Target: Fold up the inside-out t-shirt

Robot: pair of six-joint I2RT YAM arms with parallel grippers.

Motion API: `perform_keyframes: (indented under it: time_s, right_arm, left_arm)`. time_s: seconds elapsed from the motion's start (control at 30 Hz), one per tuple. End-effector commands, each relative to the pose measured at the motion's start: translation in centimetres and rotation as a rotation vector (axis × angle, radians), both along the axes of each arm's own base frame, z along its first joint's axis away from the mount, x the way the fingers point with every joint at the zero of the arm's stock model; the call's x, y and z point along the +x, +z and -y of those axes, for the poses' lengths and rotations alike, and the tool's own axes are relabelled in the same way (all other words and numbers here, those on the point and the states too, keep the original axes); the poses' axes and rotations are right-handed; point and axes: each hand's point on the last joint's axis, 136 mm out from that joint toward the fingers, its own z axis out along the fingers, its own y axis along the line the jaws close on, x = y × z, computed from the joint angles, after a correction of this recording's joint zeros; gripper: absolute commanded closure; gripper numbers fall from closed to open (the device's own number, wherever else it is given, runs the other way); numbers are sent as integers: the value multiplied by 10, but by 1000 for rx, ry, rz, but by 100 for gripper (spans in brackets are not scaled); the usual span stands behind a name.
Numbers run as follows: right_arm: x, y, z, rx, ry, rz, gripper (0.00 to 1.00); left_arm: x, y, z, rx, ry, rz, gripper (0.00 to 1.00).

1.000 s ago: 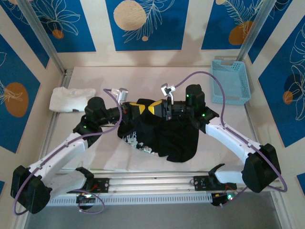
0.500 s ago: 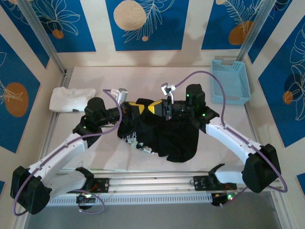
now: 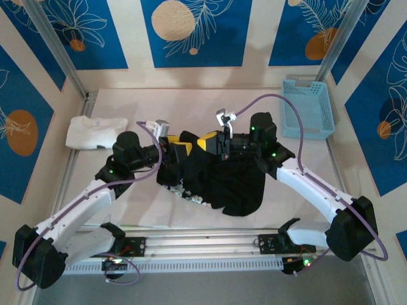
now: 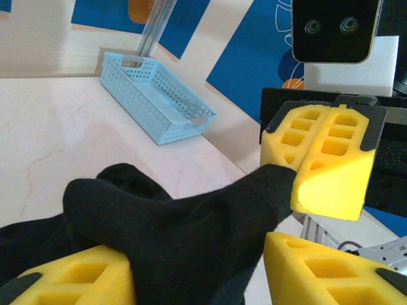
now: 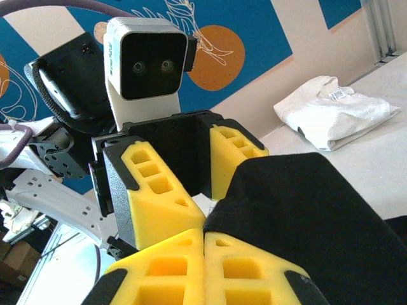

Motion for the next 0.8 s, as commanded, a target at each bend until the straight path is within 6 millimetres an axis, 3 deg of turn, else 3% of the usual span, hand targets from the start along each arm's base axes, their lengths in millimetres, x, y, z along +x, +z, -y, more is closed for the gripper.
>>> perform_keyframes:
  time_s: [0.0,0.13,0.43,0.57,0.77]
  right_arm:
    - [-1,27,-2,44,-20,62,100]
    - [-2,30,-7,50,-18,69,100]
    - [-8,34,-15,42,2,90,100]
    - [-6,33,-11,4,-23,105,100]
    - [-7,36,5,-78,-28,130,100]
  left_arm:
    - [-3,6,-6,1,16,51,47]
    - [-6,4,-3,6,0,55,42]
    - [4,5,-3,24,37,66,47]
    - [10,1,-14,73,107,79,43]
    - [9,12,-19,63,130,166,37]
